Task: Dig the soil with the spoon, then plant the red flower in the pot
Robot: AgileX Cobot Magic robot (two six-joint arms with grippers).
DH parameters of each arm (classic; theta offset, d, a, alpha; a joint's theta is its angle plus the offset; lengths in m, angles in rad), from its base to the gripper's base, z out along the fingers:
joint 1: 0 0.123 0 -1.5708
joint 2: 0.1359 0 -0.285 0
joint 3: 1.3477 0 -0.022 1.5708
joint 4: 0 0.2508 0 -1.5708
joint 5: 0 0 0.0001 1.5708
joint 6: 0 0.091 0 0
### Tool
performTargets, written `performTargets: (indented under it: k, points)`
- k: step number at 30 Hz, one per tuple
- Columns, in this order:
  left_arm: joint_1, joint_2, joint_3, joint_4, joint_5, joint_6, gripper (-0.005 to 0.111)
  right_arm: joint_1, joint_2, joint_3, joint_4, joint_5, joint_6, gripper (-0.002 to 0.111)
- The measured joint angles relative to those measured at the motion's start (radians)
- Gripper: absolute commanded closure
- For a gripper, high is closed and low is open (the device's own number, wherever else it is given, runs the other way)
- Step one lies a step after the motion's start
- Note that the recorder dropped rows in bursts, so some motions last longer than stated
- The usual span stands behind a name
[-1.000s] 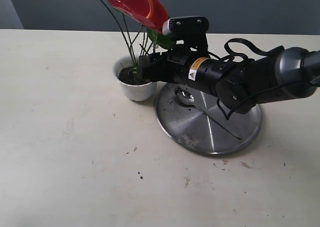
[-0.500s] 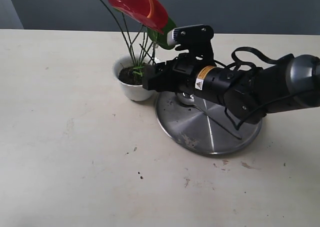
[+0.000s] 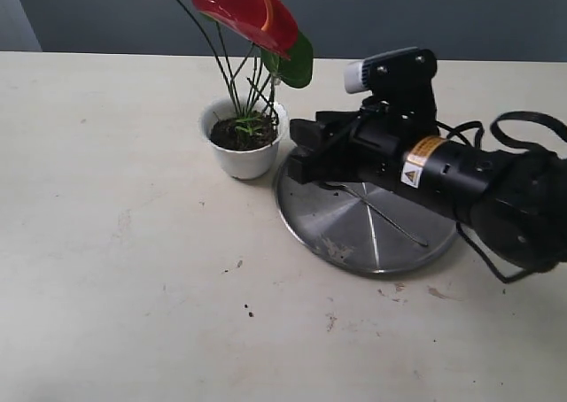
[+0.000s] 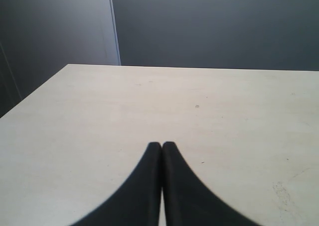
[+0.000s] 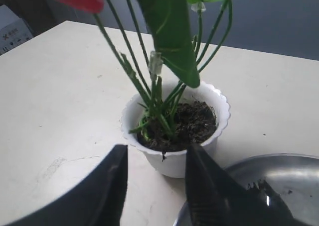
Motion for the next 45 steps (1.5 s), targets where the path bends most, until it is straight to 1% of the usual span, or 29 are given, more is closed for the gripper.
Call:
performTargets:
  k: [4,11,16,20,24,31,35,40,42,45]
  points:
    - [0.000,0.000,0.000,0.000,0.000,0.000,0.106,0.000,-0.115,0.093,0.000,0.000,-0.011,0.074]
    - [0.000,0.000,0.000,0.000,0.000,0.000,0.106,0.000,-0.362,0.246,-0.029,-0.002,-0.024,0.082]
    - [0.000,0.000,0.000,0.000,0.000,0.000,0.106,0.000,-0.567,0.343,-0.028,0.038,-0.024,0.084]
    - [0.000,0.000,0.000,0.000,0.000,0.000,0.106,0.000,-0.721,0.375,-0.026,0.196,-0.012,0.084]
    - [0.000,0.000,0.000,0.000,0.000,0.000,0.106,0.000,-0.872,0.379,0.004,0.430,0.003,0.084]
    - [0.000,0.000,0.000,0.000,0.000,0.000,0.106,0.000,-1.109,0.379,0.091,0.697,0.017,0.084]
    - [0.000,0.000,0.000,0.000,0.000,0.000,0.106,0.000,-1.170,0.379,0.098,0.717,0.017,0.084]
    - [0.000,0.000,0.000,0.000,0.000,0.000,0.106,0.000,-1.179,0.379,0.095,0.723,-0.003,0.084]
    - [0.000,0.000,0.000,0.000,0.000,0.000,0.106,-0.031,-1.214,0.379,0.086,0.742,-0.009,0.084]
    - [0.000,0.000,0.000,0.000,0.000,0.000,0.106,-0.202,-1.358,0.379,0.082,0.815,-0.015,0.084]
